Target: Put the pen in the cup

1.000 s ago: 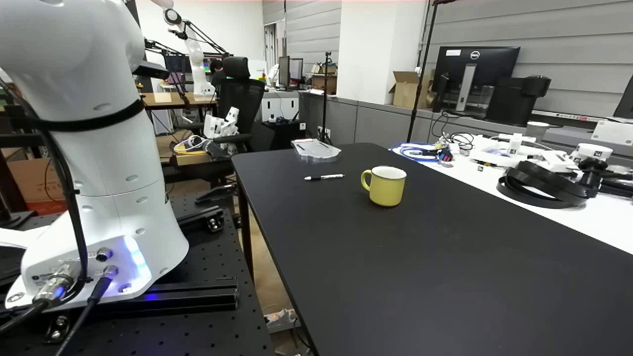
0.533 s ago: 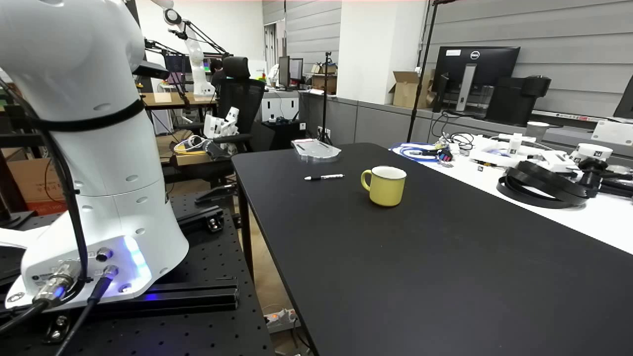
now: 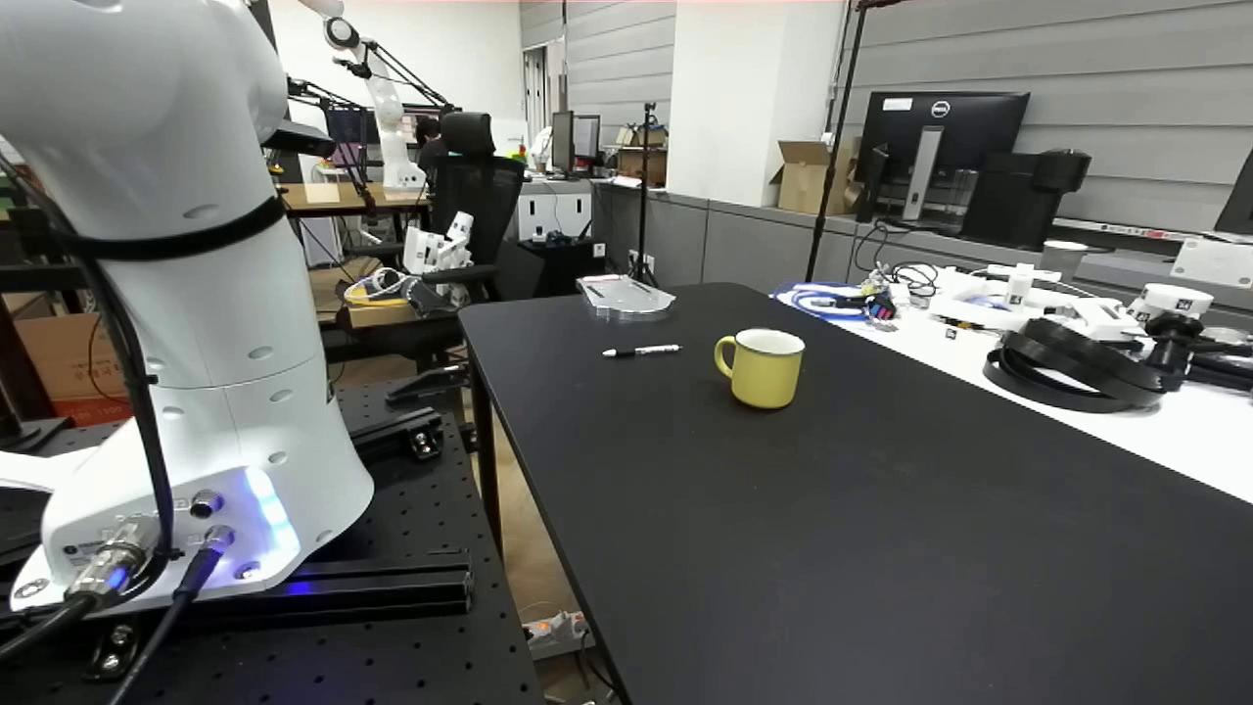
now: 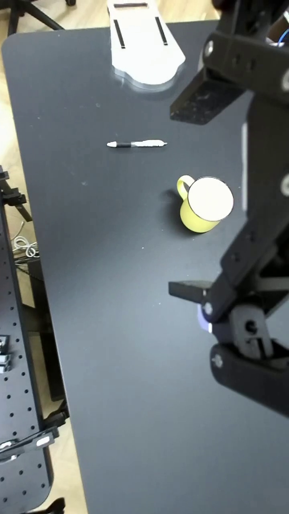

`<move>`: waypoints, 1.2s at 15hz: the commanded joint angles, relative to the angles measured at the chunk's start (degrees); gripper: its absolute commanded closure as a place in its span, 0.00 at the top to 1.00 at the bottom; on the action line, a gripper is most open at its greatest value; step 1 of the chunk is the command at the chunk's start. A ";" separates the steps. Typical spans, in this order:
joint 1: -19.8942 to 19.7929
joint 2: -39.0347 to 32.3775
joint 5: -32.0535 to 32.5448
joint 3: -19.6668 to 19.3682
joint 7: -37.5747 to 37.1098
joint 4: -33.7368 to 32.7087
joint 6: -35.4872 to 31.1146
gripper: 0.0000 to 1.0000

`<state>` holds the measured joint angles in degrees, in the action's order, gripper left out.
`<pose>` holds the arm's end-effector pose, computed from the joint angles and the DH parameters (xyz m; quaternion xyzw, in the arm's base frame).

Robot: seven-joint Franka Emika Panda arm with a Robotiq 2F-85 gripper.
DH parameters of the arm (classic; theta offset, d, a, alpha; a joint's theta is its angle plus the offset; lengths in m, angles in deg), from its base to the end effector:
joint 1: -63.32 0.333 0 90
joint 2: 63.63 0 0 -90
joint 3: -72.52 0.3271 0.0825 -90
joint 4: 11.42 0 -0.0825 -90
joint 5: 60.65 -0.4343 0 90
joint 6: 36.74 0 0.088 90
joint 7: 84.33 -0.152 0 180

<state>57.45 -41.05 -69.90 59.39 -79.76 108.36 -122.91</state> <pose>0.4316 -0.1316 0.5274 -0.9806 0.1140 0.0742 0.1411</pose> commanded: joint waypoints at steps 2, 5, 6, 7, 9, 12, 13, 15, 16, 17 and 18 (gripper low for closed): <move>1.47 -0.16 -4.75 6.19 -3.68 5.80 -11.95 1.00; 3.98 -1.67 -7.22 12.18 -9.09 10.20 -23.31 1.00; 5.29 -2.71 -7.88 14.67 -11.80 11.55 -27.90 1.00; 6.51 -3.85 -8.30 16.71 -13.88 12.36 -31.81 1.00; 9.24 -7.28 -8.48 21.13 -19.19 12.73 -40.11 1.00; 12.43 -13.29 -5.74 26.35 -27.50 10.89 -47.10 1.00; 13.10 -15.04 -4.31 27.52 -29.94 10.36 -48.11 1.00; 14.02 -13.13 -5.62 26.42 -26.93 12.61 -48.30 1.00; 14.40 -14.19 -5.14 26.90 -27.83 12.30 -48.85 1.00; 14.48 -14.83 -5.07 26.96 -28.13 11.96 -48.98 1.00; 14.36 -15.02 -5.07 26.82 -28.13 11.74 -48.98 1.00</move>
<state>70.79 -56.06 -75.17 87.22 -107.77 120.16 -171.99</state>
